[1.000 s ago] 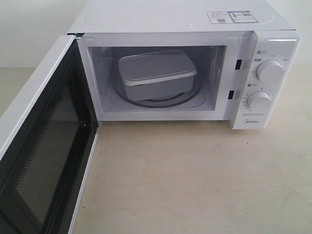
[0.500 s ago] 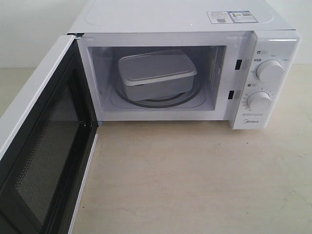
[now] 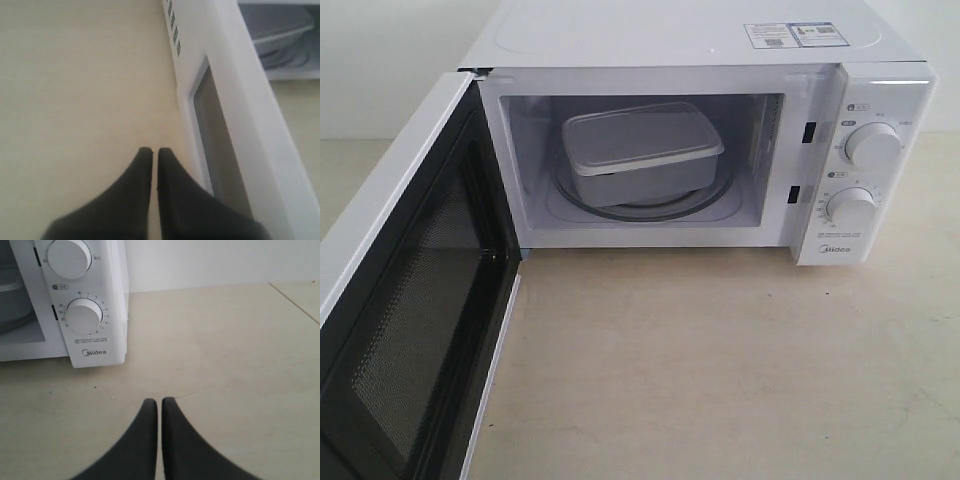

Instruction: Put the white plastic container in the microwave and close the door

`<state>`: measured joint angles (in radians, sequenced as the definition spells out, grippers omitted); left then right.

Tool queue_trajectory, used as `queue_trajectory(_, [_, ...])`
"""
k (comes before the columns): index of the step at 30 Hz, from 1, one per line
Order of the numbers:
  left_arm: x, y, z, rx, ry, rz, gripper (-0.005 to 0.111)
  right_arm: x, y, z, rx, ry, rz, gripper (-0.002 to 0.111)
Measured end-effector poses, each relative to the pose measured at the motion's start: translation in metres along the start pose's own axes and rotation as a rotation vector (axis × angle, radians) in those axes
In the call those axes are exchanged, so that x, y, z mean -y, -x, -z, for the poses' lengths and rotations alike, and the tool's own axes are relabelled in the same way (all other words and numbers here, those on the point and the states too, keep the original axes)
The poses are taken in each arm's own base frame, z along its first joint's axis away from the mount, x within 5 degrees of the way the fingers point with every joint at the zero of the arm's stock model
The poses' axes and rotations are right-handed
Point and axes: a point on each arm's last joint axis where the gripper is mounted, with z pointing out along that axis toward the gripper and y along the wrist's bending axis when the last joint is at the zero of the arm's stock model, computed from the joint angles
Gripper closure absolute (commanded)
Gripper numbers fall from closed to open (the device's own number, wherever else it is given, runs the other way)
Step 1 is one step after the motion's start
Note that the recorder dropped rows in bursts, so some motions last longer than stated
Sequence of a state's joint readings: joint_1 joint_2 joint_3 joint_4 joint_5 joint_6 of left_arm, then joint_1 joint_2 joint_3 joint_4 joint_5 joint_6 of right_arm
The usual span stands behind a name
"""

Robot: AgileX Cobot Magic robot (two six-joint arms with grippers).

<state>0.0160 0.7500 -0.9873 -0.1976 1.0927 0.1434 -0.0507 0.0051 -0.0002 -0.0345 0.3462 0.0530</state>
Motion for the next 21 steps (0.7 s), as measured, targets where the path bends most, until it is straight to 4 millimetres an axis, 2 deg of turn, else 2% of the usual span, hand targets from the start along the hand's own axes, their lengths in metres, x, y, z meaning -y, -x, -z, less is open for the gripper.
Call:
queue_trajectory(8, [-0.013, 0.010, -0.082, -0.362, -0.070, -0.080, 0.102, 0.000, 0.000, 0.000, 0.000, 0.000, 0.000, 0.108])
queue_trajectory(13, [-0.006, 0.010, -0.127, -0.486, -0.283, -0.138, 0.102, 0.000, 0.000, 0.000, 0.000, 0.000, 0.000, 0.108])
queue_trajectory(17, [0.001, 0.010, -0.151, -0.491, -0.459, -0.205, 0.102, 0.000, 0.000, 0.000, 0.000, 0.000, 0.000, 0.108])
queue_trajectory(21, [0.009, 0.012, -0.162, -0.432, -0.591, -0.280, 0.102, 0.000, 0.000, 0.000, 0.000, 0.000, 0.000, 0.108])
